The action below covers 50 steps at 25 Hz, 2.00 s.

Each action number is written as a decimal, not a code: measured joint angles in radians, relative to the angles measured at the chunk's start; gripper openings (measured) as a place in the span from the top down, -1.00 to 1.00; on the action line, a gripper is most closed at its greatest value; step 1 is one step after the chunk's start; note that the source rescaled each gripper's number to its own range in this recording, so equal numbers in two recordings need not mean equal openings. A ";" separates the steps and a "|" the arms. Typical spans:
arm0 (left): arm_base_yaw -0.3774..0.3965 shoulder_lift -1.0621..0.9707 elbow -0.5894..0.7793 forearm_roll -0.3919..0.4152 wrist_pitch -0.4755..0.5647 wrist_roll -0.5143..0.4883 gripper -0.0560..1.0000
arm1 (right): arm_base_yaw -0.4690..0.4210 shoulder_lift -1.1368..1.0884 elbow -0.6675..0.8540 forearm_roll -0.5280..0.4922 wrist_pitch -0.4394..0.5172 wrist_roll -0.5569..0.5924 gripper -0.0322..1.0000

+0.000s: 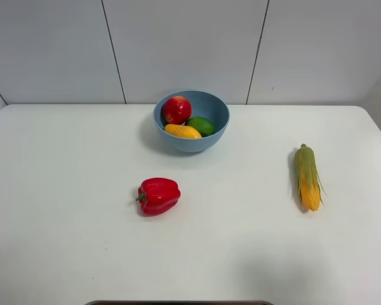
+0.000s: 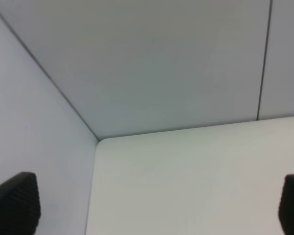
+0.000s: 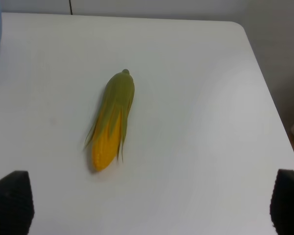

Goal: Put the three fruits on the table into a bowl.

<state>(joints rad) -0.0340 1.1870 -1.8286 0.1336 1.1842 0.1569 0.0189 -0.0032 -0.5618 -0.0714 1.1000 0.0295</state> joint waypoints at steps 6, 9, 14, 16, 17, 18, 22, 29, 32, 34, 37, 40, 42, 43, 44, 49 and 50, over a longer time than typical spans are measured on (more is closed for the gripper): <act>0.000 -0.104 0.023 0.000 0.029 -0.028 -0.99 | 0.000 0.000 0.000 0.000 0.000 0.000 -0.86; 0.000 -0.187 0.101 -0.002 0.031 -0.033 -0.99 | 0.000 0.000 0.000 0.000 0.000 0.000 -0.86; 0.000 -0.337 0.283 -0.007 0.033 -0.038 -0.99 | 0.000 0.000 0.000 0.000 0.000 0.000 -0.86; 0.000 -0.395 0.357 -0.008 0.033 -0.050 -0.99 | 0.000 0.000 0.000 0.000 0.000 0.000 -0.86; 0.000 -0.418 0.398 -0.008 0.033 -0.059 -0.99 | 0.000 0.000 0.000 0.000 0.000 0.000 -0.86; 0.000 -0.447 0.434 -0.008 0.033 -0.068 -0.99 | 0.000 0.000 0.000 0.000 0.000 0.000 -0.86; 0.000 -0.558 0.593 -0.012 0.035 -0.101 -1.00 | 0.000 0.000 0.000 0.000 0.000 0.000 -0.86; 0.000 -0.776 0.875 -0.047 -0.024 -0.157 -1.00 | 0.000 0.000 0.000 0.000 0.000 0.000 -0.86; 0.000 -0.856 0.972 -0.050 -0.039 -0.164 -1.00 | 0.000 0.000 0.000 0.000 0.000 0.000 -0.86; 0.000 -0.913 1.028 -0.050 -0.050 -0.168 -1.00 | 0.000 0.000 0.000 0.000 0.000 0.000 -0.86; 0.000 -0.988 1.107 -0.050 -0.065 -0.177 -1.00 | 0.000 0.000 0.000 0.000 0.000 0.000 -0.86; 0.000 -1.060 1.176 -0.050 -0.083 -0.204 -1.00 | 0.000 0.000 0.000 0.000 0.000 0.000 -0.86; 0.000 -1.102 1.217 -0.050 -0.097 -0.214 -1.00 | 0.000 0.000 0.000 0.000 0.000 0.000 -0.86; 0.000 -1.123 1.232 -0.050 -0.099 -0.218 -1.00 | 0.000 0.000 0.000 0.000 0.000 0.000 -0.86; 0.000 -1.143 1.251 -0.050 -0.101 -0.220 -1.00 | 0.000 0.000 0.000 0.000 0.000 0.000 -0.86; 0.000 -1.190 1.318 -0.050 -0.104 -0.225 -1.00 | 0.000 0.000 0.000 0.000 0.000 0.000 -0.86; 0.000 -1.190 1.326 -0.050 -0.104 -0.225 -1.00 | 0.000 0.000 0.000 0.000 0.000 0.000 -0.86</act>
<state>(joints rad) -0.0337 -0.0035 -0.5029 0.0833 1.0803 -0.0680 0.0189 -0.0032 -0.5618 -0.0714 1.1000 0.0295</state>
